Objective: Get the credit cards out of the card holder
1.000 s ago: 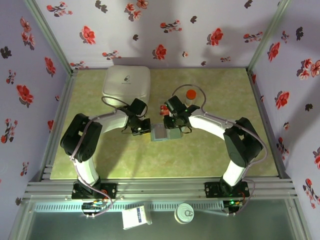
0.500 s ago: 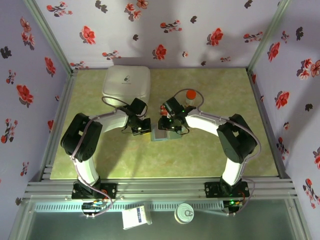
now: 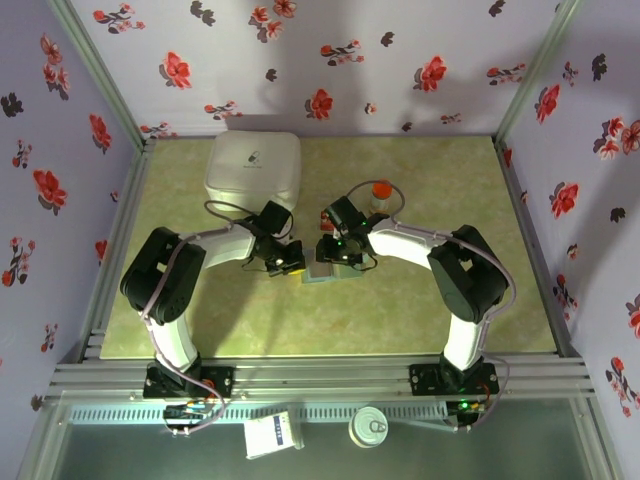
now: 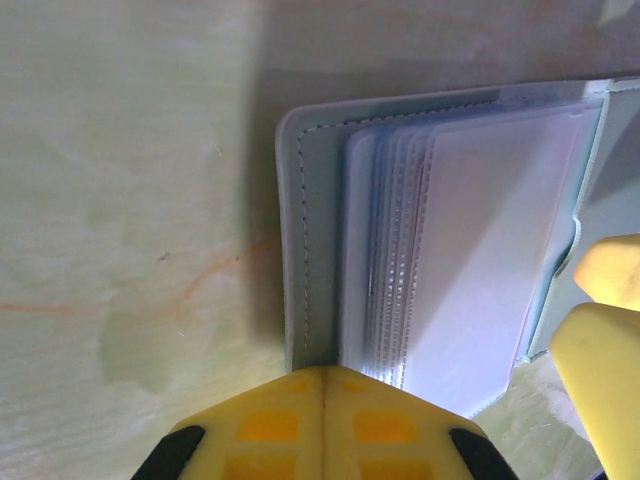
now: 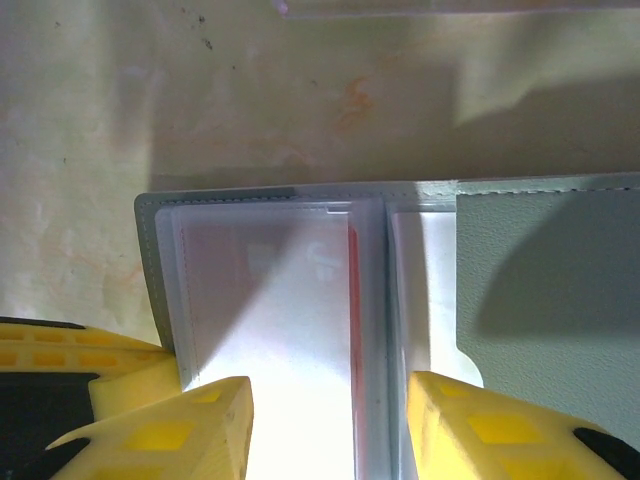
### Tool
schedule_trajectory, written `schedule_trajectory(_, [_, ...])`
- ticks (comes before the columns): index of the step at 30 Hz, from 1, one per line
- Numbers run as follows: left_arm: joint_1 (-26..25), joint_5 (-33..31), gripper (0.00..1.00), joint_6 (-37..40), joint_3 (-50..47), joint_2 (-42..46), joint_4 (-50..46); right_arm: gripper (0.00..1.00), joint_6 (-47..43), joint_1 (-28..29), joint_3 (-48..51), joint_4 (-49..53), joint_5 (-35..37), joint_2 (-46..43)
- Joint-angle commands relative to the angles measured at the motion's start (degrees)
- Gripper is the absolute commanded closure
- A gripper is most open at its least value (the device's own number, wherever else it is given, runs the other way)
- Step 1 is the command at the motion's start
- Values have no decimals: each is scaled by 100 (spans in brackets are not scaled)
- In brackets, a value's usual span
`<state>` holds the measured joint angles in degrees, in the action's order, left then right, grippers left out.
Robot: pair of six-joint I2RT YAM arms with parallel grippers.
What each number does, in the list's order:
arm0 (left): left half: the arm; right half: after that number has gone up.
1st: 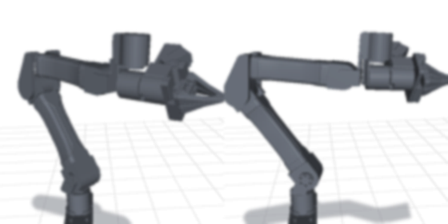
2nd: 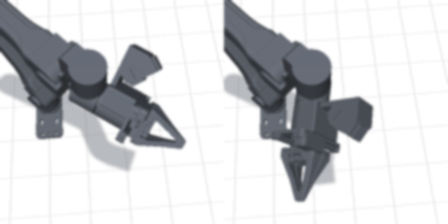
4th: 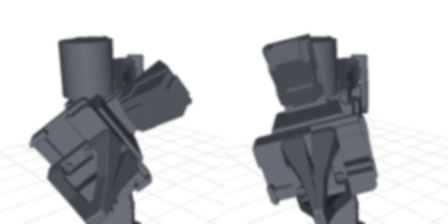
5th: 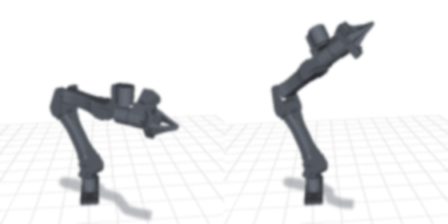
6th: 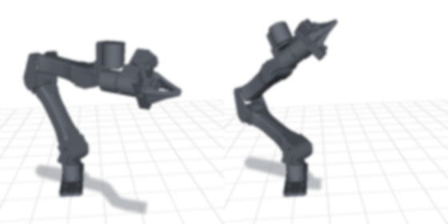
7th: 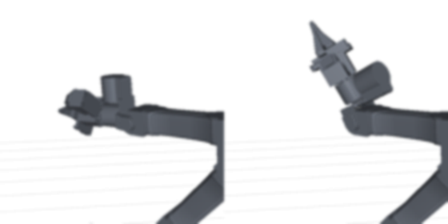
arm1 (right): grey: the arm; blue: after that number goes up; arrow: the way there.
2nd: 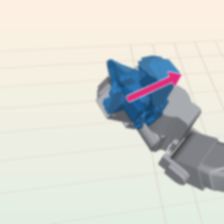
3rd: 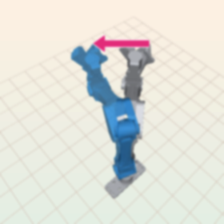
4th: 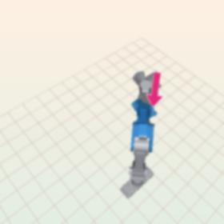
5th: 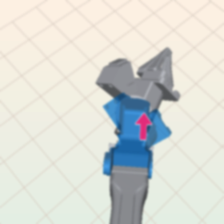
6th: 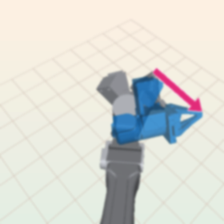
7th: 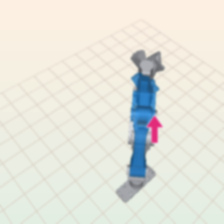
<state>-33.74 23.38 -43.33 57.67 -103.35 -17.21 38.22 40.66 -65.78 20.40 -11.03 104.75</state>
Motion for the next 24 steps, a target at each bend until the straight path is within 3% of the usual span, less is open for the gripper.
schedule_trajectory(1, [110, -190, 100, 112, -54, -86, -233, 55, 225, 20, 4, -163, -166, 12])
schedule_trajectory(11, [200, -178, 100, 171, -78, -9, -247, 54, 649, -32, 41, -820, -713, 249])
schedule_trajectory(16, [200, -176, 100, 172, -74, -17, -251, 59, 844, -67, 129, -1292, -1030, 377])
schedule_trajectory(24, [246, -202, 100, 204, -53, -26, -312, 60, 710, -76, 151, -886, -704, 387])
